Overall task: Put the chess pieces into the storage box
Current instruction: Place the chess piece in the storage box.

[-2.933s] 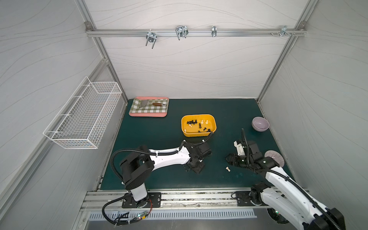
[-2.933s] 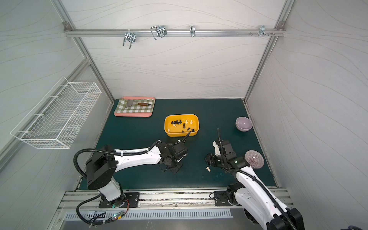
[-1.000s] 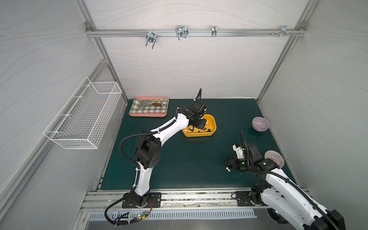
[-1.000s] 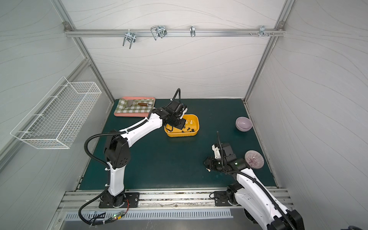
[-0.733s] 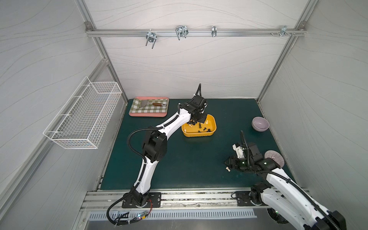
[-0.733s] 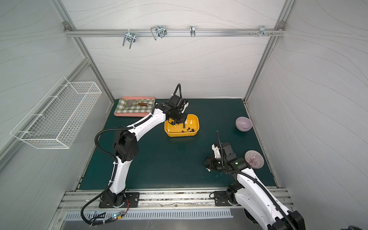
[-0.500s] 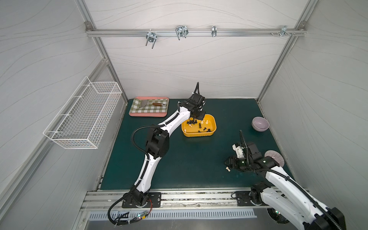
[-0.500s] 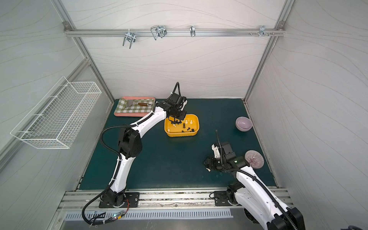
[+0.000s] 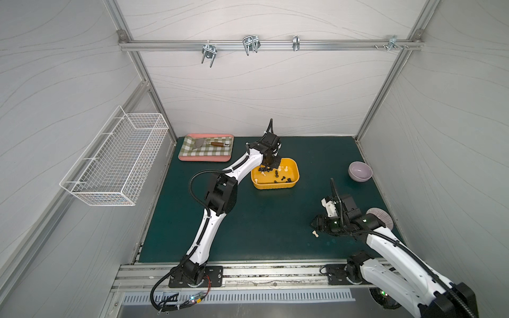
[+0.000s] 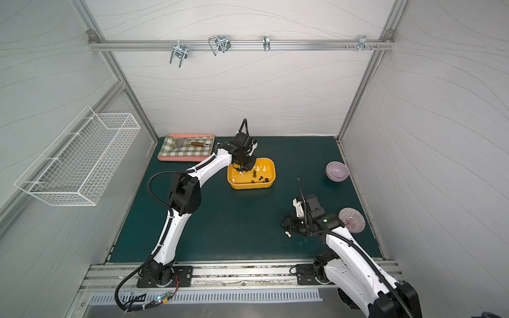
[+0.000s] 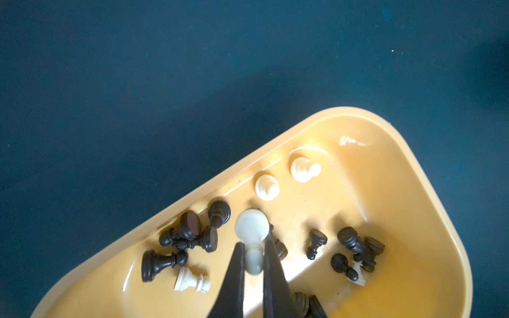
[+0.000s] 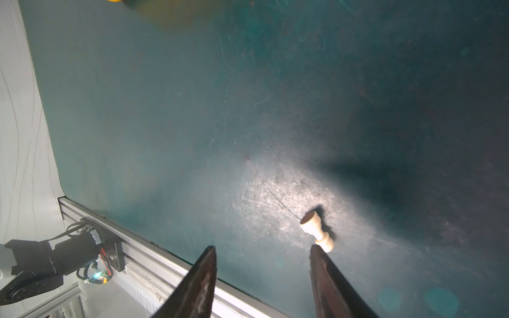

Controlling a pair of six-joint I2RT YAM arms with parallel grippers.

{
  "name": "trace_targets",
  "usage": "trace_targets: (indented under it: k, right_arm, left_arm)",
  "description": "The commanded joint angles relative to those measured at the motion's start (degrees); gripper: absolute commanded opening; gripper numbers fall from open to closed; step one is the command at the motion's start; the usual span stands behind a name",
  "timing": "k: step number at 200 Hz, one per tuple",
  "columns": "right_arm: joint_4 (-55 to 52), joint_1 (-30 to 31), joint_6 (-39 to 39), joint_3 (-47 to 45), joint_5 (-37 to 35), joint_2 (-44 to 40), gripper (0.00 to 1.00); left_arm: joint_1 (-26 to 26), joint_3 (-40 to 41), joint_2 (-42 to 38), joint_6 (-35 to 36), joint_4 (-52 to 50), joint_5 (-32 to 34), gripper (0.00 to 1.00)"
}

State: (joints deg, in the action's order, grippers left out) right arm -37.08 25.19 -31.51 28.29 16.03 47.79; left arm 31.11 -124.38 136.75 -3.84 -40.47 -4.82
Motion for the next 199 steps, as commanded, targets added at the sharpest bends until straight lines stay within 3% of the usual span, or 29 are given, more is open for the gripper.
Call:
trace_targets:
  k: [1,70,114,199]
  right_arm:
    - [-2.1,0.5,0.5,2.1,-1.3,0.7,0.56]
    - [-2.4,0.8,0.6,2.9,-2.1,1.4,0.56]
    - [-3.0,1.3,0.2,3.2,-2.8,1.4,0.56]
    - [-4.9,8.2,-2.6,4.4,-10.9,5.2,0.55]
  left_arm:
    - [-0.4,-3.5,1.7,1.6,2.1,-1.7,0.10]
    - [-0.7,-4.0,2.4,1.6,2.1,-1.1,0.26]
    - [-0.8,-2.5,1.1,1.1,2.2,-1.4,0.29]
    - [-0.9,11.9,-13.0,0.1,7.5,-4.1,0.31]
